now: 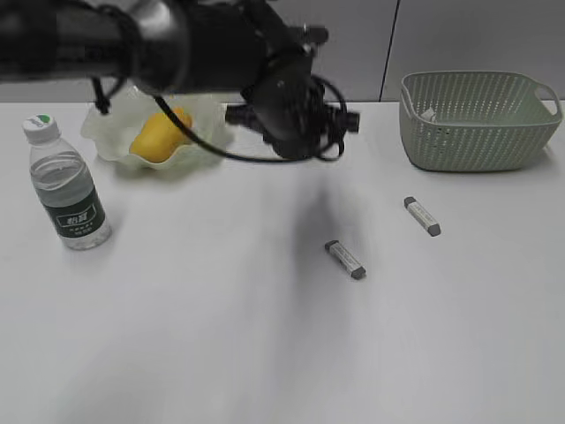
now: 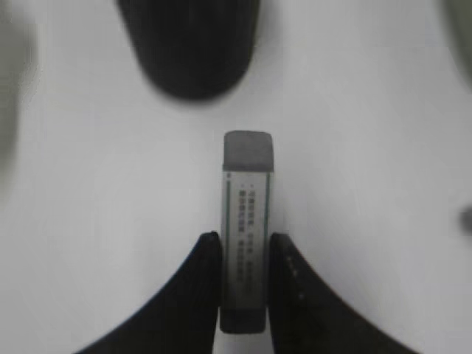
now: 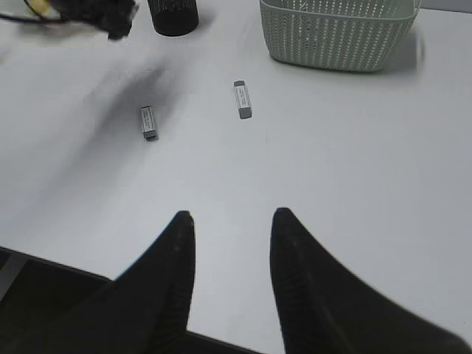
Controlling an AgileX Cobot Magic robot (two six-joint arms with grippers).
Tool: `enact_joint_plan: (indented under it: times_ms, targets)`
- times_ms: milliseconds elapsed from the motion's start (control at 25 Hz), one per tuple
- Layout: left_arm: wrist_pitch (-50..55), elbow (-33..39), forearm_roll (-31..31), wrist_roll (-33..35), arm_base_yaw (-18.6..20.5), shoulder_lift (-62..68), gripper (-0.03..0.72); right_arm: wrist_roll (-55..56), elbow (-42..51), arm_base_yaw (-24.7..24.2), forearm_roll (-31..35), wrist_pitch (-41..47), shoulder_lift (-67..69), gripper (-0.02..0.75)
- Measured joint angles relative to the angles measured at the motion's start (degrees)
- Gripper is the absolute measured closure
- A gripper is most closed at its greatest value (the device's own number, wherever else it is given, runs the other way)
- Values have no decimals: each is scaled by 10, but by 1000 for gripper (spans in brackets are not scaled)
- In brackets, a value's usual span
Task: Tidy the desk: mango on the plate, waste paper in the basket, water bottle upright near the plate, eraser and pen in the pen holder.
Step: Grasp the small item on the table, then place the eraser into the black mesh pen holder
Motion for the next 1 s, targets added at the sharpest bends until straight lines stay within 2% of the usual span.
enact_joint_plan:
  times_ms: [200, 400, 520, 640, 880, 920, 1000]
  targets:
    - [-229, -1, 29, 0, 71, -31, 546, 0, 0, 0, 0, 0, 0, 448]
    - [-405, -1, 99, 0, 127, -7, 546, 0, 0, 0, 0, 0, 0, 448]
    - [-482, -1, 111, 0, 152, 13, 546, 0, 0, 0, 0, -1, 0, 448]
    - [-515, 0, 117, 4, 167, 30, 546, 0, 0, 0, 0, -1, 0, 448]
    - [-549, 0, 119, 21, 167, 58, 540, 2, 0, 0, 0, -1, 0, 448]
    - [-550, 0, 118, 21, 167, 61, 523, 2, 0, 0, 0, -1, 0, 448]
    - [-550, 0, 116, 21, 167, 64, 432, 4, 0, 0, 0, -1, 0, 448]
